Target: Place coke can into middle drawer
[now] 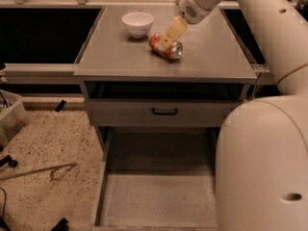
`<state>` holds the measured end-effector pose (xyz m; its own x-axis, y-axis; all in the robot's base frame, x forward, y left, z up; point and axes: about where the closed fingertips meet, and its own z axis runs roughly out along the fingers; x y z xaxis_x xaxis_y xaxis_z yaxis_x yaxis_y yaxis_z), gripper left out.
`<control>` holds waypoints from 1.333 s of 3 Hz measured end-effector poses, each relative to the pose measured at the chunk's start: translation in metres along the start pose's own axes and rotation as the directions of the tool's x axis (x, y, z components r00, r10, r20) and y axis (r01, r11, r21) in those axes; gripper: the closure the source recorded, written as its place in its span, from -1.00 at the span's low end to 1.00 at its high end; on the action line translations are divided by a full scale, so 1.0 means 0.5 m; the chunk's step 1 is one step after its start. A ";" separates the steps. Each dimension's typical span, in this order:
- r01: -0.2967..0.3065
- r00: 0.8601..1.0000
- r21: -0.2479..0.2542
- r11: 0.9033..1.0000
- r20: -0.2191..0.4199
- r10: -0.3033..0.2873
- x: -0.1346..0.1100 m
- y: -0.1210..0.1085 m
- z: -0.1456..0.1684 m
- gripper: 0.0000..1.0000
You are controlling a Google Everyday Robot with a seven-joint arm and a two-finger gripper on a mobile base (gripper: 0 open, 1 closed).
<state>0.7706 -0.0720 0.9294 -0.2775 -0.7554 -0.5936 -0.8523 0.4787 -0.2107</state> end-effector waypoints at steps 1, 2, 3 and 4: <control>-0.066 0.995 -0.021 0.998 0.079 0.067 -0.038 -0.019 0.070 -1.00; -0.116 0.988 0.005 0.993 0.106 0.115 -0.054 -0.049 0.122 -1.00; -0.138 0.988 0.067 0.988 0.079 0.132 -0.051 -0.084 0.147 -1.00; -0.139 0.988 0.071 0.988 0.076 0.133 -0.049 -0.086 0.147 -1.00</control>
Offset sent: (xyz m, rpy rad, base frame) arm 0.0929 0.0403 -0.0306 0.1808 -0.0385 -0.1480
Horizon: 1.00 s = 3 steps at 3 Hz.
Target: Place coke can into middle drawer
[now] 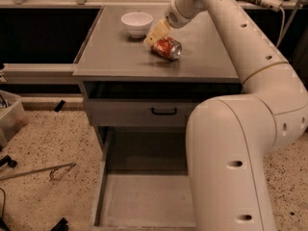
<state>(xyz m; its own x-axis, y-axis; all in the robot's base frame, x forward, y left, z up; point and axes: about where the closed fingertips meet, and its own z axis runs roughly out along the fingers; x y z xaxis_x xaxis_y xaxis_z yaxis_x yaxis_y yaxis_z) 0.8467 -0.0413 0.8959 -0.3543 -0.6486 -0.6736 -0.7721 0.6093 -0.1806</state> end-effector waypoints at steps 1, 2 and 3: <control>-0.040 0.999 -0.003 0.999 -0.021 0.040 0.020 -0.001 0.024 -1.00; -0.093 0.994 0.005 0.996 -0.050 0.093 0.043 -0.006 0.043 -1.00; -0.128 0.989 0.010 0.992 -0.075 0.128 0.066 -0.009 0.053 -1.00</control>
Offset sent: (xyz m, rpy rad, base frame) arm 0.0099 -0.0161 -0.0362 0.0179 0.1068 -0.1459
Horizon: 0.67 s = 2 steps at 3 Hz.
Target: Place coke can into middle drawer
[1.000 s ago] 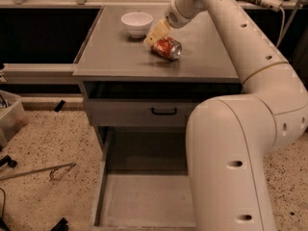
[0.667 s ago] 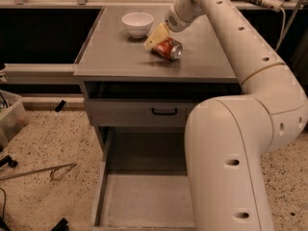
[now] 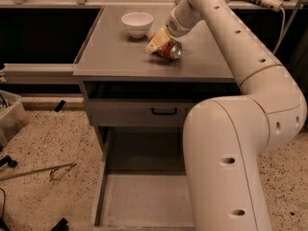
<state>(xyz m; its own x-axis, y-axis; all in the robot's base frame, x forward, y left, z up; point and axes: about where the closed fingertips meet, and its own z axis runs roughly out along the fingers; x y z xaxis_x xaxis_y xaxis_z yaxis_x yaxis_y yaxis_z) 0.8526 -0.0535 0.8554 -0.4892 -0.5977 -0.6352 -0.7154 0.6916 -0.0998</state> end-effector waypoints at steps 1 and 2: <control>-0.016 1.000 -0.020 1.000 -0.021 0.015 0.026 0.002 0.009 -0.63; -0.016 1.000 -0.020 1.000 -0.021 0.015 0.026 0.002 0.009 -0.16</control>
Offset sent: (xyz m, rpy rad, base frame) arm -0.0041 -0.0047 -0.0101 0.0025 0.0284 -0.0011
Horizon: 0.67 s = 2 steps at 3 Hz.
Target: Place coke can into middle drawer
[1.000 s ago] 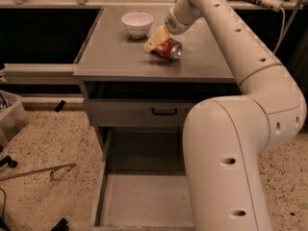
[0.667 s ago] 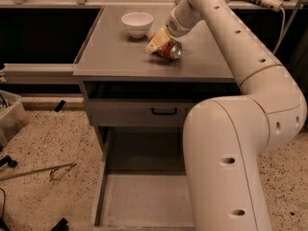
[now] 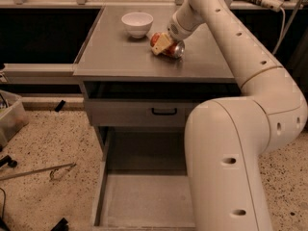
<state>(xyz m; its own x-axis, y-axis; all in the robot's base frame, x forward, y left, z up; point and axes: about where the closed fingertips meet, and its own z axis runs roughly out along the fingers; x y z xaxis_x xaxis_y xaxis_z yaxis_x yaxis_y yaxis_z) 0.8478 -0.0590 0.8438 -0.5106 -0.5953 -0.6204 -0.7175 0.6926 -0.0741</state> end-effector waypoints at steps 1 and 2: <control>0.007 1.000 -0.009 1.000 0.001 -0.007 0.001 0.006 -0.001 0.30; 0.073 0.997 -0.017 0.997 0.005 -0.073 0.019 0.022 -0.075 0.77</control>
Offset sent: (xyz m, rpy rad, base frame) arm -0.1022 -0.0344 0.0685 -0.0683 -0.0854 0.1597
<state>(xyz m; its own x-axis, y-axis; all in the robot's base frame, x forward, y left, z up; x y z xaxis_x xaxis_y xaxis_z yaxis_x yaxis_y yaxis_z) 0.8174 -0.0724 0.8662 -0.4549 -0.6421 -0.6170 -0.7606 0.6405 -0.1058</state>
